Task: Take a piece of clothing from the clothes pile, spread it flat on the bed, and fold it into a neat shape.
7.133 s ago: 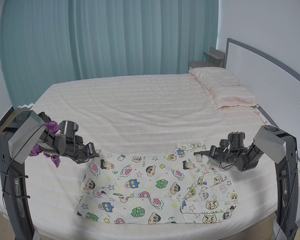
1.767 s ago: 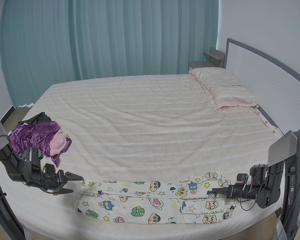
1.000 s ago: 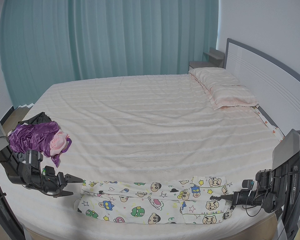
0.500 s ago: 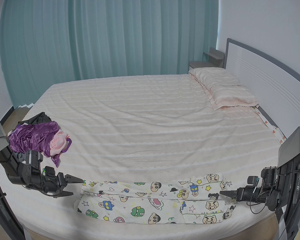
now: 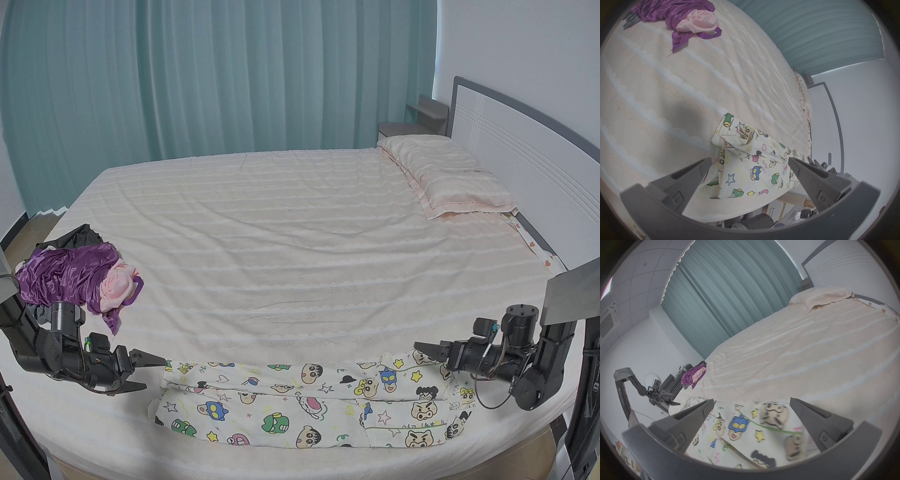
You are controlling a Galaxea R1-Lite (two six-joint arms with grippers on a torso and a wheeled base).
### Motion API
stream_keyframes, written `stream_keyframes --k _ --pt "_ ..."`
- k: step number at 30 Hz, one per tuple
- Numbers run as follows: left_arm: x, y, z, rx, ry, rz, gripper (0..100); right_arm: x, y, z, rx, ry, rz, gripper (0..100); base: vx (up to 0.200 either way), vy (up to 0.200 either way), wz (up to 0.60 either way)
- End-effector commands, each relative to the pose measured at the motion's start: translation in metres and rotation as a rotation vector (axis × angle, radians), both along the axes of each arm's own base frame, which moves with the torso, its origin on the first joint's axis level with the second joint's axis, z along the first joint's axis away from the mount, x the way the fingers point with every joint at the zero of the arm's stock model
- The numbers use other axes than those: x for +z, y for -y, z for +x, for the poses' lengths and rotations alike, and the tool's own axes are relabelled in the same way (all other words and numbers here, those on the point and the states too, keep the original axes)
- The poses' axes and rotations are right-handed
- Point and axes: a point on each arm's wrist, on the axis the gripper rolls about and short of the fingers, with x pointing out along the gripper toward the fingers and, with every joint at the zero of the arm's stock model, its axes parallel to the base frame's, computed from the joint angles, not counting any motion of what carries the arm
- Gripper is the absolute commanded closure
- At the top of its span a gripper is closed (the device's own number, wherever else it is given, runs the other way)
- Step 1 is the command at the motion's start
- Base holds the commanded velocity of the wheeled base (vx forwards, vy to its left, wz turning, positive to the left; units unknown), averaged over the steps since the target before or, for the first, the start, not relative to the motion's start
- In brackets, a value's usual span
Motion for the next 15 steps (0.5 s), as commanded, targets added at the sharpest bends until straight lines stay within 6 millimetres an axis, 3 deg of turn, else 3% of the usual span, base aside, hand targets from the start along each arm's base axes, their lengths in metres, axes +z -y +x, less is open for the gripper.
stream_keyframes --k 1,9,13,15 --pt "-0.001 0.000 0.000 -0.001 -0.001 0.000 0 -0.025 -0.025 0.009 0.046 -0.040 -0.014 0 0.000 0.000 0.00" --pt "0.000 0.000 0.000 0.003 -0.001 -0.001 0 -0.046 -0.015 0.018 -0.043 -0.133 -0.038 0 0.000 0.000 0.00" --pt "0.000 0.000 0.000 0.001 0.000 -0.001 0 -0.043 -0.016 0.017 -0.085 -0.145 -0.018 0 0.000 0.000 0.00" --pt "0.000 0.000 0.000 0.001 0.000 -0.001 0 -0.032 -0.018 0.017 -0.115 -0.101 -0.017 0 0.000 0.000 0.00"
